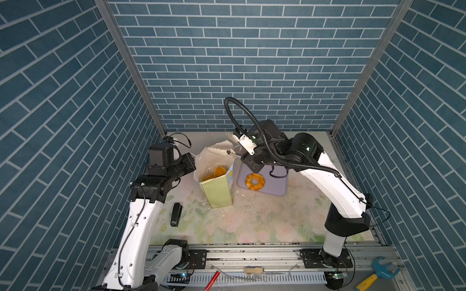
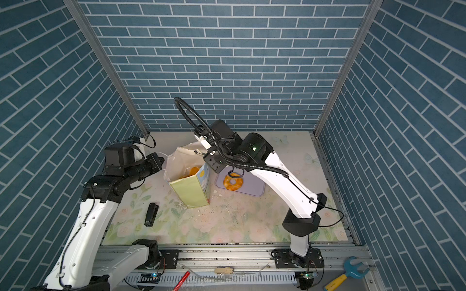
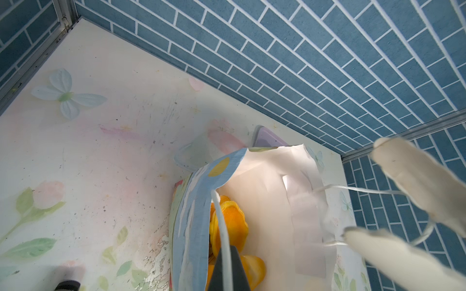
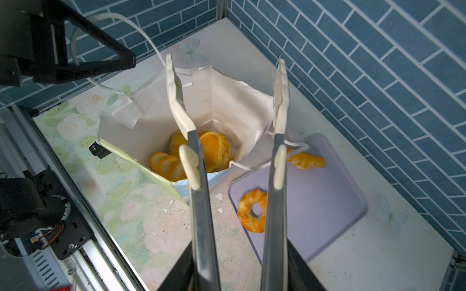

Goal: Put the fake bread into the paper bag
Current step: 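Withdraw the tongs back over the tray toward the ring bread, then lower the tongs and pinch the orange ring bread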

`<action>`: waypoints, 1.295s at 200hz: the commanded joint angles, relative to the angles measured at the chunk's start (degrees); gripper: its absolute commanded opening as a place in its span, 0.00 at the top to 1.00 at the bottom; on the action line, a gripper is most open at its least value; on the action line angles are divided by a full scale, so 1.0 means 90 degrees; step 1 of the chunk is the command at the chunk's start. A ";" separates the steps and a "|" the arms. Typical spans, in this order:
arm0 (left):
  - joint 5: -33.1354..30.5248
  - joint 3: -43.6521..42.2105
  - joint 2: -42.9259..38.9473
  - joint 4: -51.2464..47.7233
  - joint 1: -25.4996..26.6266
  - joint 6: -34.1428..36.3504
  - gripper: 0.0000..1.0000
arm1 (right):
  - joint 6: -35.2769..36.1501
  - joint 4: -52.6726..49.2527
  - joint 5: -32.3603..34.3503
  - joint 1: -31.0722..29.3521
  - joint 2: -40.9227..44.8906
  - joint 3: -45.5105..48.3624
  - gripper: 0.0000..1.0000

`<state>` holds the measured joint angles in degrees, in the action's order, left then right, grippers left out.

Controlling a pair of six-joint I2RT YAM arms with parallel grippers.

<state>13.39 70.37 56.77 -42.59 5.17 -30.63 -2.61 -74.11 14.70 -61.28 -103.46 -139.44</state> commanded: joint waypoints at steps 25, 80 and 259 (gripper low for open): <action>0.0026 -0.0061 -0.0091 -0.0034 0.0006 0.0090 1.00 | -0.0306 0.0418 0.0702 0.1089 0.1629 0.1577 0.50; 0.0016 -0.0036 -0.0051 -0.0017 -0.0003 0.0096 1.00 | -0.0759 0.0794 -0.0043 0.2220 0.2882 0.4793 0.50; -0.0023 -0.0052 -0.0007 -0.0077 0.0011 0.0094 1.00 | -0.0635 0.1740 -0.0959 0.2247 0.0439 0.5820 0.53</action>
<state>13.13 70.37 56.80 -42.92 5.17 -30.17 -8.71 -59.29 6.96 -41.19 -98.13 -84.73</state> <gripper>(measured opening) 0.043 0.476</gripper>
